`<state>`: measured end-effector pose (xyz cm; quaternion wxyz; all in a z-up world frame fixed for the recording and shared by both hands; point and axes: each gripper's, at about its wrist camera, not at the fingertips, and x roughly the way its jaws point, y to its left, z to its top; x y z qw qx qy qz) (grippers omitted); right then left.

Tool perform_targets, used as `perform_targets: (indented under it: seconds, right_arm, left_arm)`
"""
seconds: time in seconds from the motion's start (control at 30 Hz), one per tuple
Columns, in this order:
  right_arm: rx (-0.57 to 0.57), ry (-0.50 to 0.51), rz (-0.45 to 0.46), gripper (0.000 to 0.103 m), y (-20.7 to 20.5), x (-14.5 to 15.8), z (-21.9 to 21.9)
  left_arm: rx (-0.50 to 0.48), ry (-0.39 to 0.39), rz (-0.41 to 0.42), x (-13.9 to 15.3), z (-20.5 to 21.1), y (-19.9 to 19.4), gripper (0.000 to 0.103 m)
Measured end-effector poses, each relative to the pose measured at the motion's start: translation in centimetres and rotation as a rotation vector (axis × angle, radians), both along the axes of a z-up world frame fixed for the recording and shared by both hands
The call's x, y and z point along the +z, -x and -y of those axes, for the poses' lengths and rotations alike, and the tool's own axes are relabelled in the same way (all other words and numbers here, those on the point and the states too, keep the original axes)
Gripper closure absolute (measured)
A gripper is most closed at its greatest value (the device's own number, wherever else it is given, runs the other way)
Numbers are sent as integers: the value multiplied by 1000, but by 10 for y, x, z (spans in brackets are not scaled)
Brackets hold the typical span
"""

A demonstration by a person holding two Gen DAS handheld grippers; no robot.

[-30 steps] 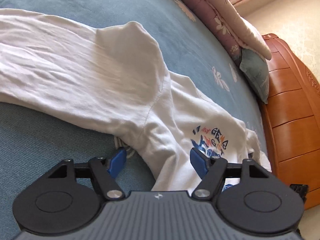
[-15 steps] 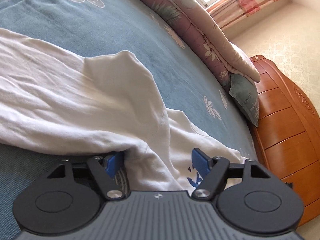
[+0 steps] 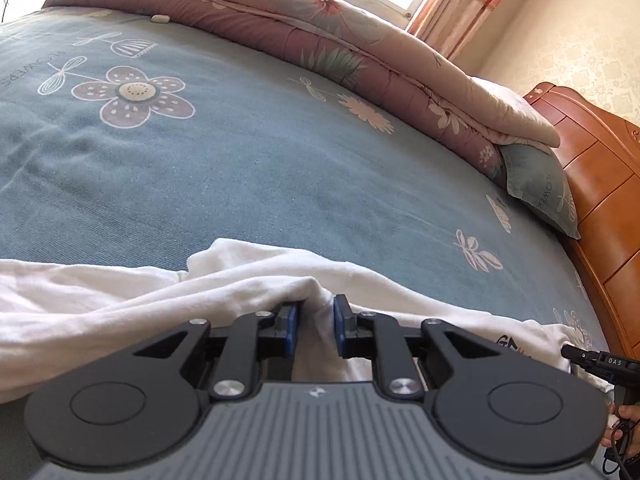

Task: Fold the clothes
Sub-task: 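Grasp the sleeve with the right tool and smooth it flat along the bed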

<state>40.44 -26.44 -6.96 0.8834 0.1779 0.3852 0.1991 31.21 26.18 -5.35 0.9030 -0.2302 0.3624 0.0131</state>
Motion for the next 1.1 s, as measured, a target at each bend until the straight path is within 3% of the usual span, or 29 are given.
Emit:
perform_targets:
  seconds: [0.17, 0.27, 0.33, 0.37, 0.53, 0.63, 0.77, 1.1]
  right_arm:
    - [21, 29, -57, 87, 13, -11, -3]
    - [38, 25, -71, 77, 42, -6, 3]
    - [62, 17, -82, 65, 65, 0, 9]
    - [74, 14, -95, 59, 80, 2, 12]
    - [124, -17, -168, 53, 148, 1, 18]
    - [130, -6, -209, 52, 179, -7, 14]
    - [114, -74, -213, 48, 206, -9, 15]
    - [115, -89, -215, 46, 230, -10, 17]
  left_arm:
    - [-56, -74, -70, -19, 9, 4, 75]
    - [-101, -90, -92, -10, 11, 24, 64]
    - [-128, -114, -110, -4, 14, 41, 56]
    - [-140, -128, -126, -1, 16, 50, 56]
    - [-169, -128, -205, -1, 26, 94, 55]
    - [-125, -47, -208, -8, 20, 116, 55]
    - [-73, 148, -190, -13, 14, 138, 51]
    - [61, 272, -205, -19, 0, 181, 51]
